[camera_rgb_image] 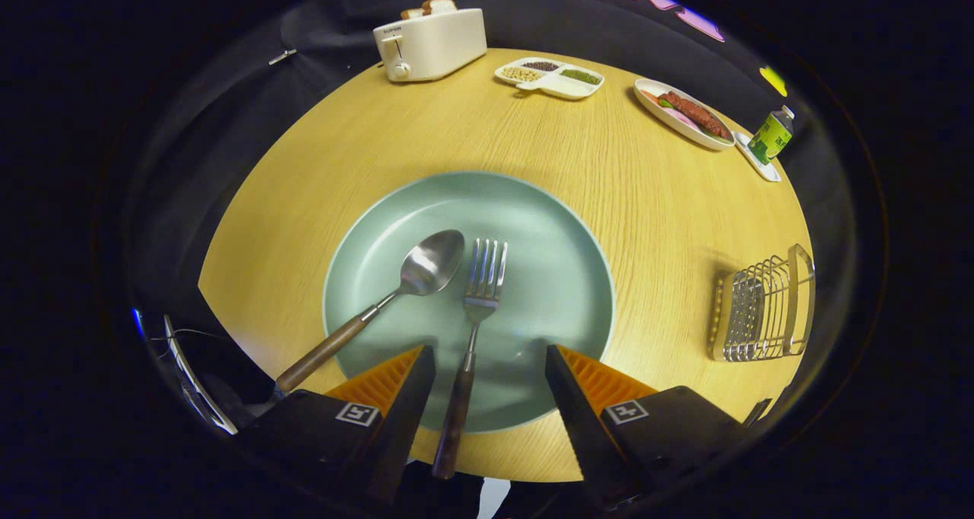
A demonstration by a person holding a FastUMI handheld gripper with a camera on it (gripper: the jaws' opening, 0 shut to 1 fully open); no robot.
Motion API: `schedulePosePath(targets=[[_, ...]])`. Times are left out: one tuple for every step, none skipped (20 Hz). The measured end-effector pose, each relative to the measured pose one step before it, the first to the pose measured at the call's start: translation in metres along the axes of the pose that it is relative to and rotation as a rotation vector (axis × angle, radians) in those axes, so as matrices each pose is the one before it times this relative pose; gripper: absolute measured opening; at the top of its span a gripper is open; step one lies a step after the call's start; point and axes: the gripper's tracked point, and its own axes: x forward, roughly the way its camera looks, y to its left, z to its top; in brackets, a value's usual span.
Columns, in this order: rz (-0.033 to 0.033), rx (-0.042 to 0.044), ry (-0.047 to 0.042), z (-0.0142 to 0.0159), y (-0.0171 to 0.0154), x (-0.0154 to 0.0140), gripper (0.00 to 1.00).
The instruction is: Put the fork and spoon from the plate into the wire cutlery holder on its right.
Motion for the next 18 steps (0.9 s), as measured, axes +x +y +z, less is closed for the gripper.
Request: schedulePosePath(targets=[[-0.00132,-0.00640,0.00360,-0.00074,0.00107,0.00285,0.81],[-0.00882,-0.01123,0.01067,-0.00153,-0.00121,0.00143,0.75],[-0.00353,-0.00503,0.02101,-0.00497,-0.00049,0.00174,0.67],[-0.00099,-0.00037,0.02847,-0.00369,0.00023,0.00354,0.59],[0.00860,0.00293,-0.01059,0.00443,0.00184,-0.00231,0.54],[0.01361,-0.00072,0.01667,-0.00046,0.00175,0.00212,0.53],[0.00117,0.00388,0.01432,0.00091,-0.00001,-0.00072,0.44],[-0.00078,-0.00171,0.00302,0.00041,-0.00144,0.00039,0.35],[0.00180,-0.00708,0.01026,-0.00085,-0.00226,0.00201,0.23],[0.02377,-0.01003,-0.00149,0.00235,0.00293,-0.00735,0.15],[0.02451,-0.01365,0.00109,-0.00027,0.00087,0.00588,0.12],[0.02214,-0.00234,0.00593,-0.00155,-0.00046,0.00186,0.12],[0.02557,0.01591,0.00178,0.00002,-0.00050,-0.00073,0.10],[0.01505,0.02051,0.01728,-0.00210,-0.00245,-0.00120,0.08],[0.00405,0.02850,0.00231,0.00174,-0.00466,-0.00247,0.08],[-0.00060,0.02046,-0.00243,0.00192,-0.00517,-0.00265,0.08],[0.00184,0.01925,-0.00256,0.00224,-0.00437,-0.00366,0.08],[-0.00013,0.01681,-0.00784,0.00238,-0.00440,-0.00383,0.08]])
